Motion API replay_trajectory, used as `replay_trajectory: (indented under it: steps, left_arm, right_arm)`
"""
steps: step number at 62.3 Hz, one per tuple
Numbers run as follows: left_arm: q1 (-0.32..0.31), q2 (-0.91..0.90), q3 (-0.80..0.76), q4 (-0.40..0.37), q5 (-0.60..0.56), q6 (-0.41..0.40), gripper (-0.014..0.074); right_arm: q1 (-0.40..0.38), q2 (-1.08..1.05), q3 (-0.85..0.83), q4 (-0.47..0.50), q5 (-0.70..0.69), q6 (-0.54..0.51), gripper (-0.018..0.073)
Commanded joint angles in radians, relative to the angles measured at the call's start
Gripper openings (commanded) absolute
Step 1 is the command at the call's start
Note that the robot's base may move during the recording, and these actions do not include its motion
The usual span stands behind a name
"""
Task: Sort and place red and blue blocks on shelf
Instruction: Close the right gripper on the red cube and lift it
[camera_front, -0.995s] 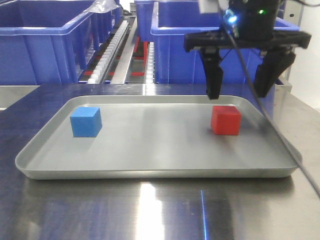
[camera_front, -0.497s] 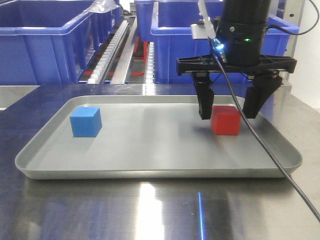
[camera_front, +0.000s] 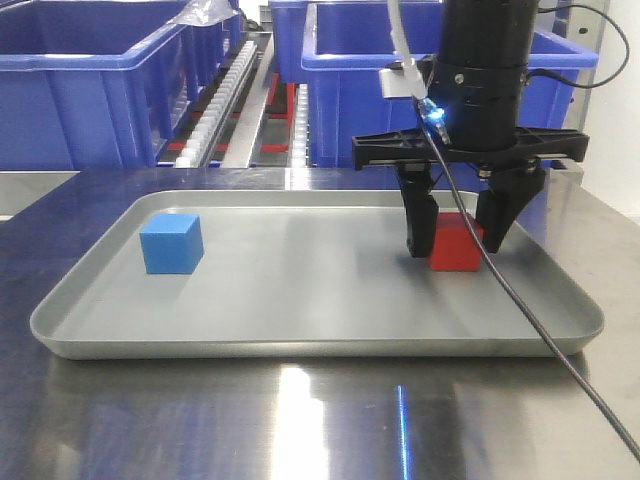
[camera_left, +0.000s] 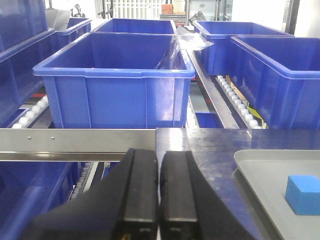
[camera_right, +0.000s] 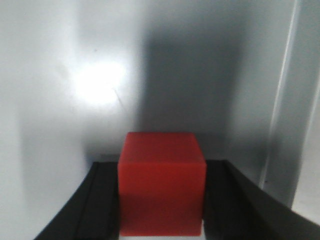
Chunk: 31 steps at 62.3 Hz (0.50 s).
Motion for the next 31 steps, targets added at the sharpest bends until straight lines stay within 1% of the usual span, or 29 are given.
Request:
replay_trajectory:
  steps: [1, 14, 21, 25, 31]
  left_arm:
    - [-0.009, -0.019, 0.028, -0.003, -0.078, -0.01, 0.0125]
    - [-0.009, -0.019, 0.028, -0.003, -0.078, -0.01, 0.0125]
    - [-0.009, -0.019, 0.028, -0.003, -0.078, -0.01, 0.0125]
    - [-0.009, -0.019, 0.028, -0.003, -0.078, -0.01, 0.0125]
    - [-0.009, -0.019, 0.028, -0.003, -0.078, -0.01, 0.0125]
  right_arm:
    - [0.001, -0.058, -0.032, -0.006, 0.003, 0.0, 0.0281]
    - [-0.002, -0.113, -0.032, -0.012, -0.002, 0.0, 0.0281]
    - [-0.014, -0.163, -0.032, -0.038, -0.019, -0.007, 0.0281]
    - [-0.026, -0.195, -0.032, -0.057, -0.028, -0.029, 0.0281]
    - [-0.048, -0.262, -0.014, -0.062, -0.071, -0.103, 0.0281]
